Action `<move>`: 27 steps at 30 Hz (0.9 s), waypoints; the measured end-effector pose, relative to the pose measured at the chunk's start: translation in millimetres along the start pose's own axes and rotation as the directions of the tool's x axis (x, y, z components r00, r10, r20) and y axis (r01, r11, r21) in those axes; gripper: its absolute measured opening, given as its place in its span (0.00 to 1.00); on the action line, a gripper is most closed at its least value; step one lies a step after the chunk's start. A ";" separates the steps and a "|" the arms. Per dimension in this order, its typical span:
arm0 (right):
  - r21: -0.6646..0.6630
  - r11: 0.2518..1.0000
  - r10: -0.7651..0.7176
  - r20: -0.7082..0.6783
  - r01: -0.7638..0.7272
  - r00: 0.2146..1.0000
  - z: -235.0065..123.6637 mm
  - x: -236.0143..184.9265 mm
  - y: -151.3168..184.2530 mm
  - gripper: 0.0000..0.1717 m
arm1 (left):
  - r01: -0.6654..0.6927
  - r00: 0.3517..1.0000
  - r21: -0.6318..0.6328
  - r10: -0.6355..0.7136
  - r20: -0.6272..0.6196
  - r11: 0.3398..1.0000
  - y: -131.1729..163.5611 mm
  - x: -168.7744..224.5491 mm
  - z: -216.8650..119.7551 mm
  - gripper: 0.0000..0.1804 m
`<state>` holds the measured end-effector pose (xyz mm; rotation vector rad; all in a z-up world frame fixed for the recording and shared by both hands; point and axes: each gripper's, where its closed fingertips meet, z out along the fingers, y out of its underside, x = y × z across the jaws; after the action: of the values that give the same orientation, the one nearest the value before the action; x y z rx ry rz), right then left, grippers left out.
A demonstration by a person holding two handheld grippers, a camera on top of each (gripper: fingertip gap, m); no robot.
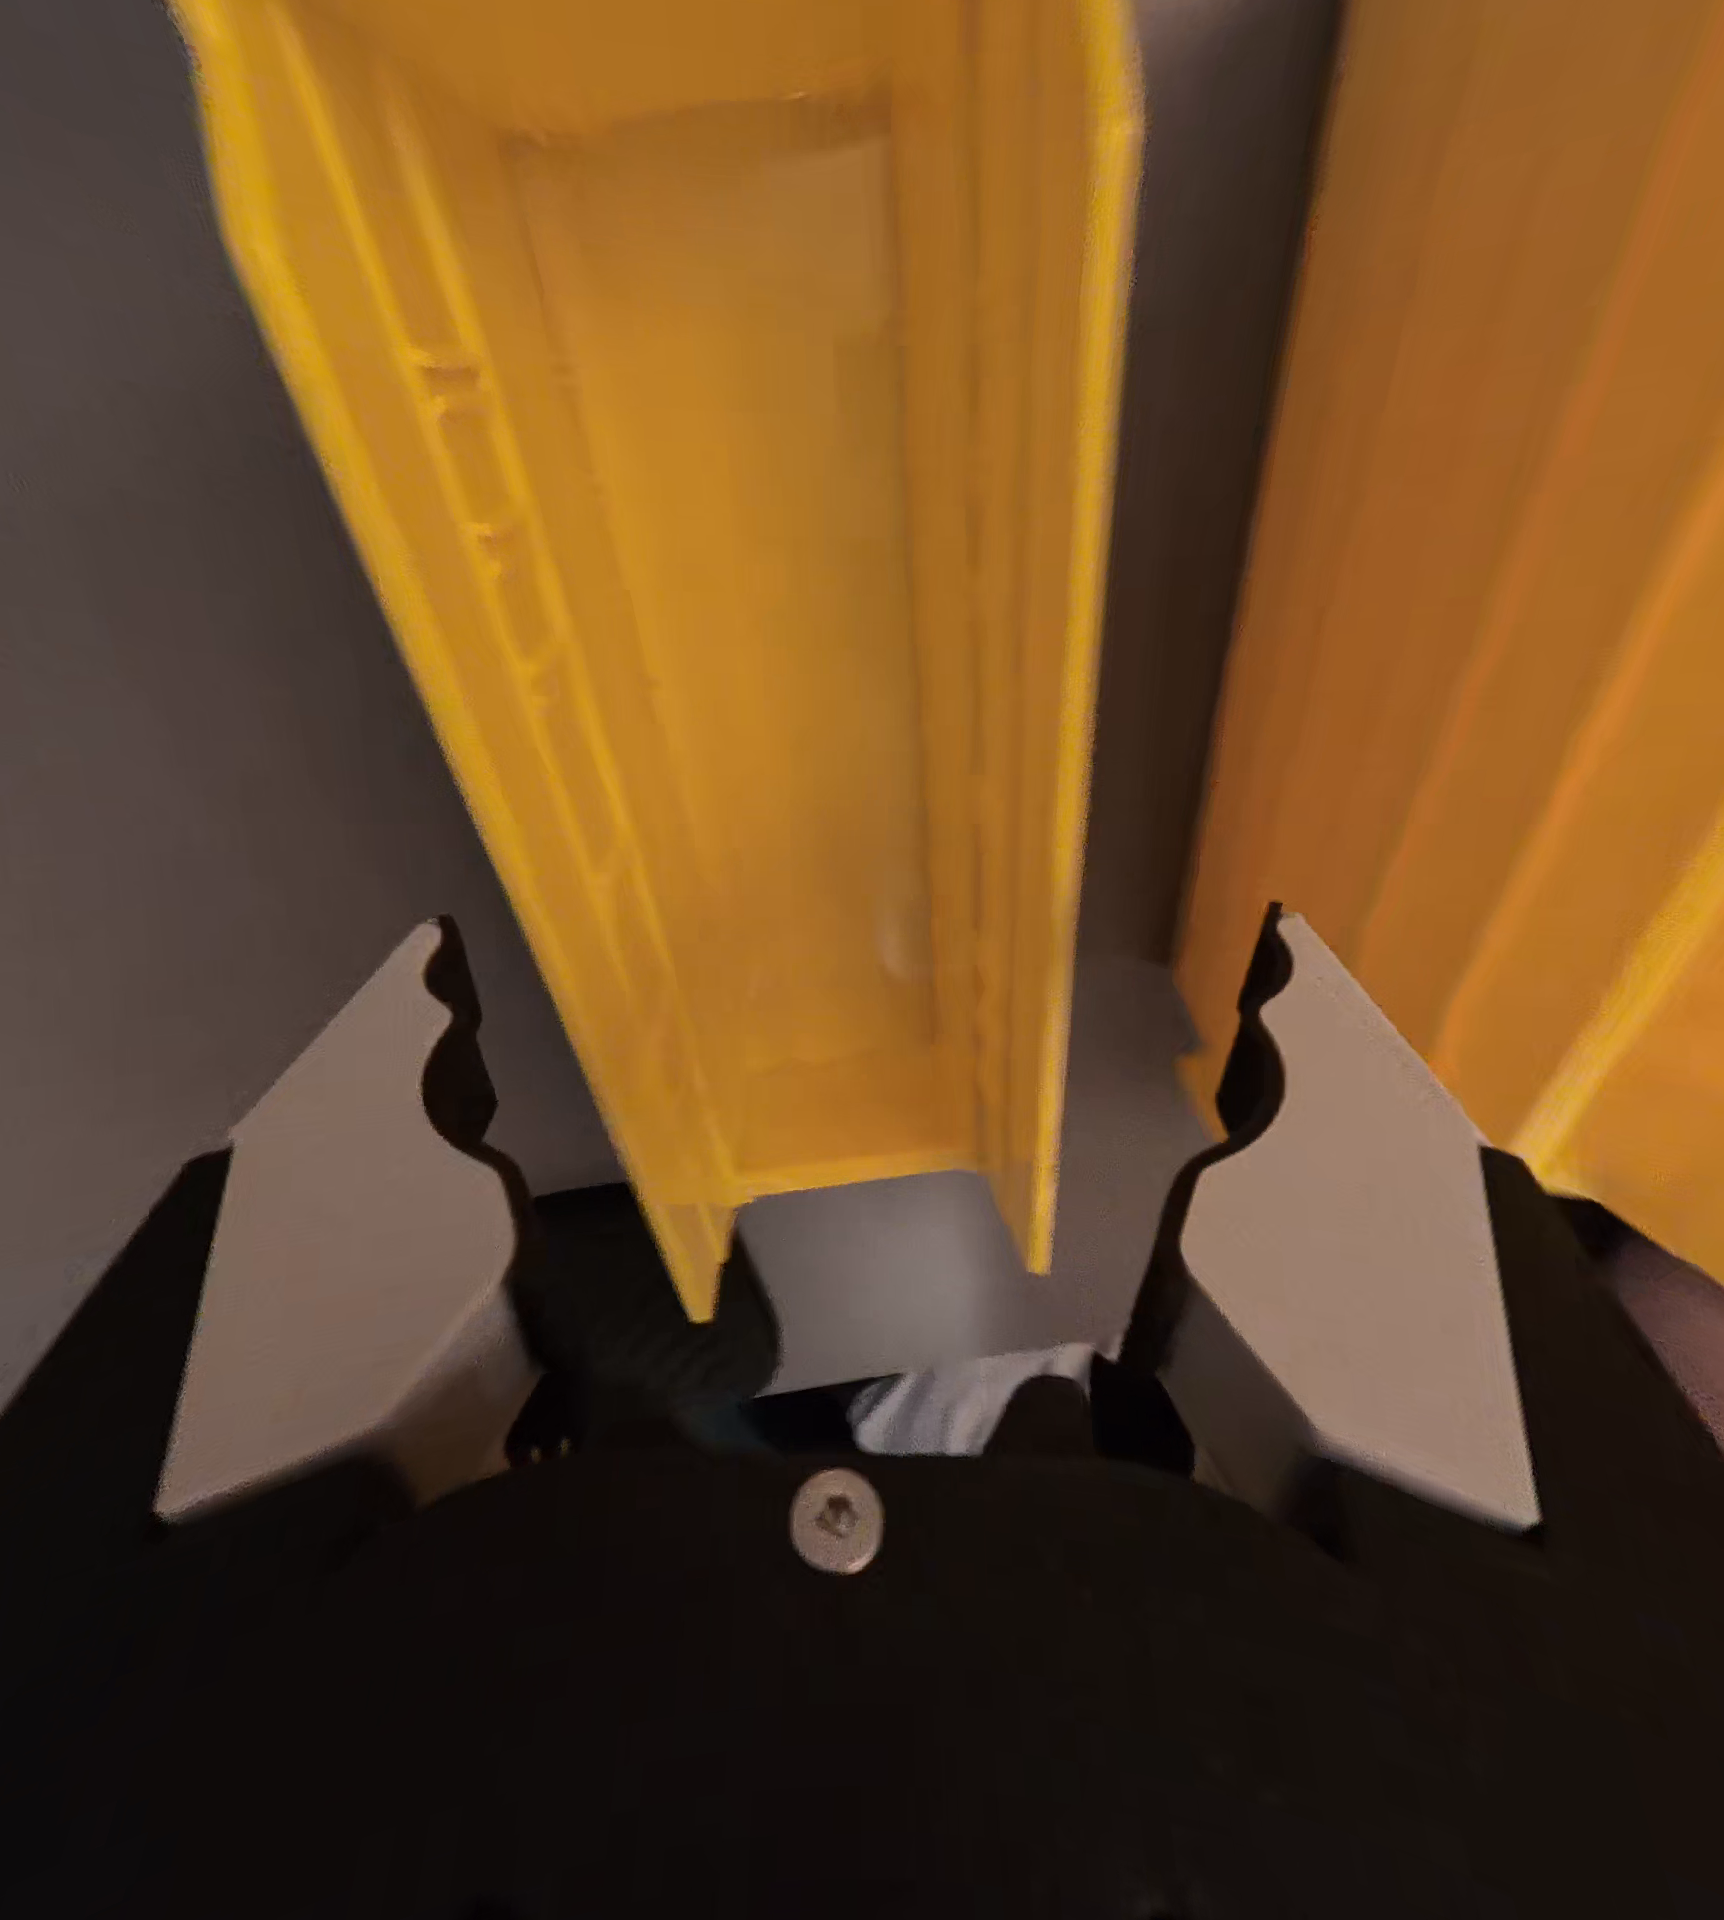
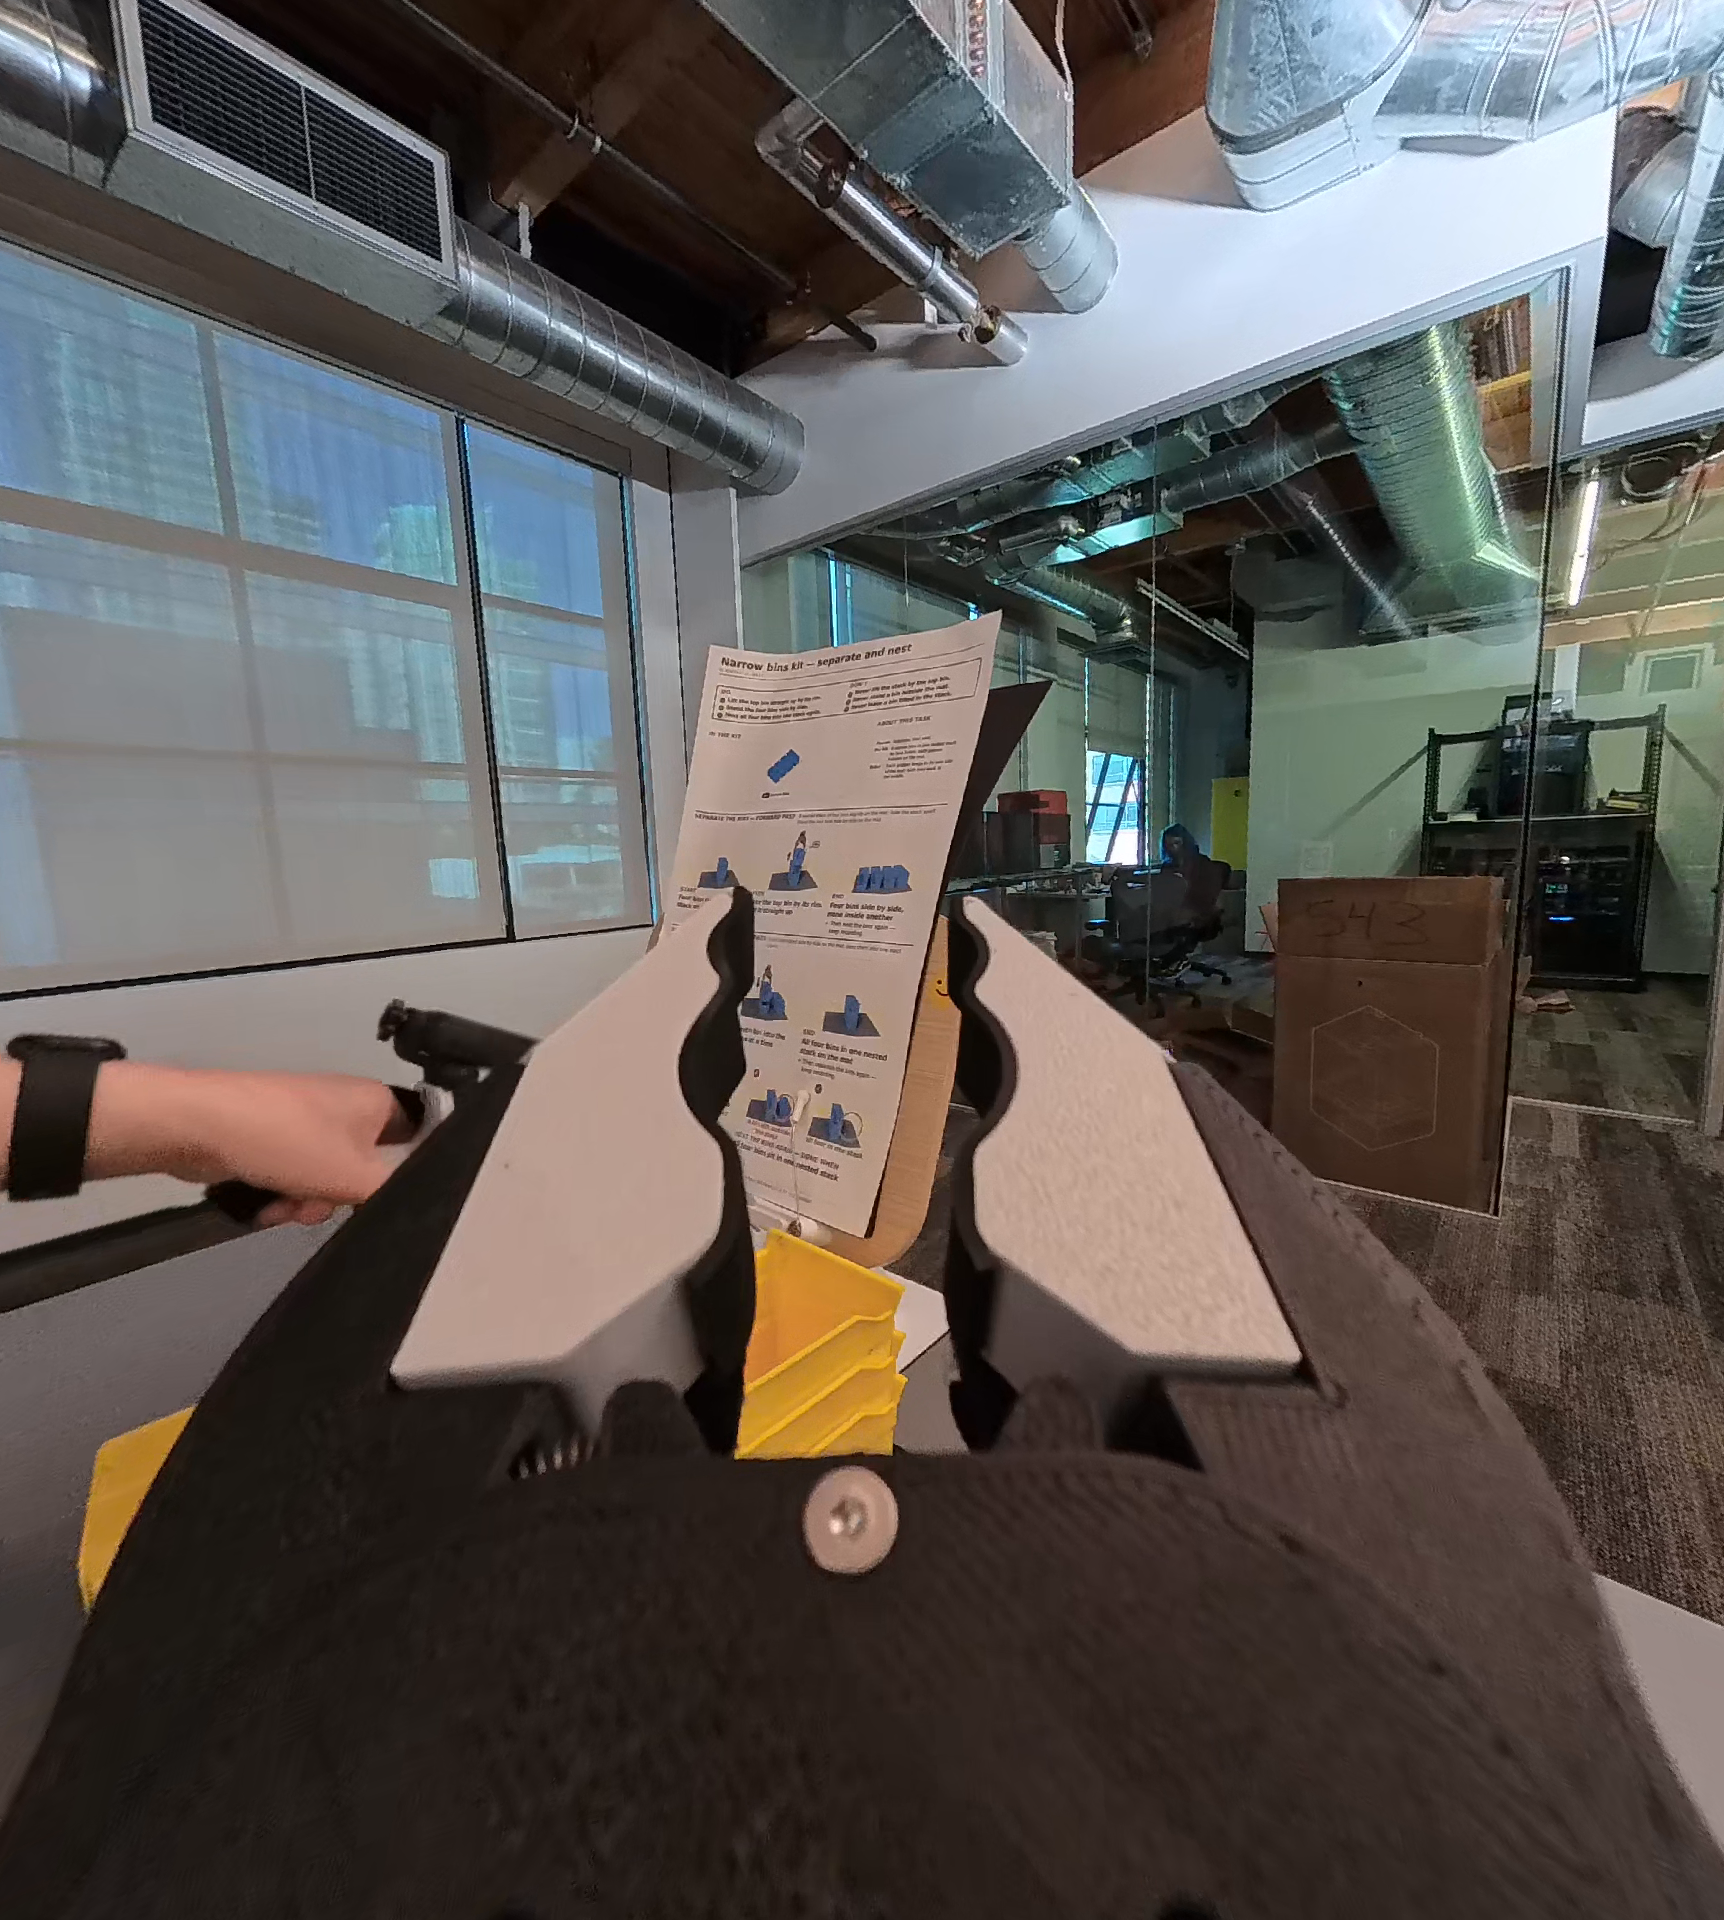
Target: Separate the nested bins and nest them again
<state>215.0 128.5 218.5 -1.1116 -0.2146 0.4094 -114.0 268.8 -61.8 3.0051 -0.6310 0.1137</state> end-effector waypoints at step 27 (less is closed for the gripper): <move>0.024 0.996 0.083 0.064 -0.084 0.995 -9.8 -1.6 -11.0 0.21 | -0.159 0.976 0.123 0.137 0.168 0.980 -42.7 153.7 -1.2 0.79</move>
<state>219.5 115.6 224.2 -1.0844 -0.2178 0.5209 43.4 246.6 -49.5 3.1165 -0.8993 -0.0800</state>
